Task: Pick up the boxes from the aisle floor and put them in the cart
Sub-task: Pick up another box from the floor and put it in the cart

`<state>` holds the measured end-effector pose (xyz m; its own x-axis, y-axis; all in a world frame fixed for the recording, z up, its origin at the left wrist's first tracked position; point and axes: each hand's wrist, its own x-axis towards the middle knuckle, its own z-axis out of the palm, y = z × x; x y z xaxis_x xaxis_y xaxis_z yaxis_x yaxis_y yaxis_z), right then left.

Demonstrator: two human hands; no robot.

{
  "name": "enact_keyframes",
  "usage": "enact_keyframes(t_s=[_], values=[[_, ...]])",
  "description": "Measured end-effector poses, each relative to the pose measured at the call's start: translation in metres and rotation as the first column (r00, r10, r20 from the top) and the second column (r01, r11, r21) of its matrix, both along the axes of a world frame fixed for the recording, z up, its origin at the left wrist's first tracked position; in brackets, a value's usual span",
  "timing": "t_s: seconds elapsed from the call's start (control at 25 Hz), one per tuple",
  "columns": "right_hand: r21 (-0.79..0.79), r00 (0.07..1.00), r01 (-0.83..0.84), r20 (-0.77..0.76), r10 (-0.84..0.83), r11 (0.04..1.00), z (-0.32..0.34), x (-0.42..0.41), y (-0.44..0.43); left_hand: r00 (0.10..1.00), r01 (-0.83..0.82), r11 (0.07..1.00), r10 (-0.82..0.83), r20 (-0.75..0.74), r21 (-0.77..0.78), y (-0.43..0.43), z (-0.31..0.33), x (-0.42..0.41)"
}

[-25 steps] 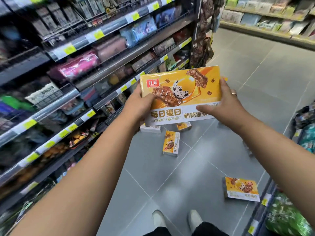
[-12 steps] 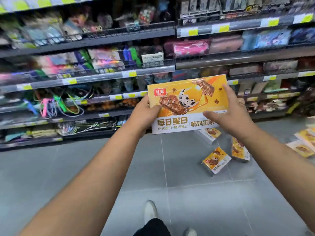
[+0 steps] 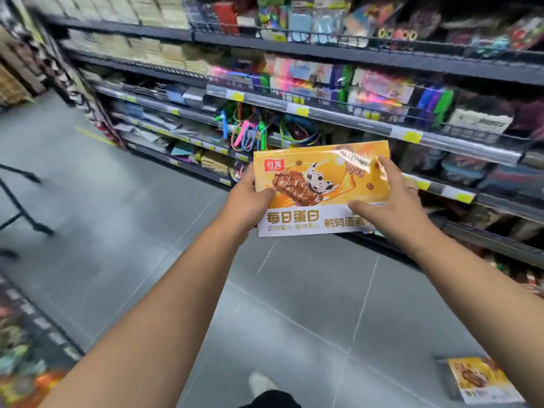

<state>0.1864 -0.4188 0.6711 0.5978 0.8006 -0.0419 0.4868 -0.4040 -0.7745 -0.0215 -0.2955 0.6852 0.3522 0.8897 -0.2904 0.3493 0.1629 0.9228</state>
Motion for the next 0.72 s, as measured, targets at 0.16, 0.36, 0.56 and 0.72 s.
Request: enact_keyframes(t_s=[0.16, 0.36, 0.56, 0.72], values=[[-0.007, 0.99, -0.144, 0.008, 0.144, 0.99, -0.006, -0.071, 0.106, 0.993, -0.117, 0.993, 0.118, -0.023, 0.023, 0.066, -0.003, -0.092], [0.005, 0.961, -0.277, -0.008, 0.277, 0.961, -0.005, -0.157, 0.214, 0.96, -0.276, 0.961, 0.277, -0.028, 0.023, 0.131, -0.003, -0.187], [-0.027, 0.893, -0.449, -0.009, 0.449, 0.893, -0.017, -0.237, 0.326, 0.86, -0.511, 0.86, 0.511, 0.002, -0.007, 0.201, -0.013, -0.27], [-0.003, 0.794, -0.608, -0.039, 0.607, 0.794, -0.026, -0.298, 0.421, 0.767, -0.64, 0.767, 0.641, 0.025, -0.044, 0.258, -0.022, -0.332]])
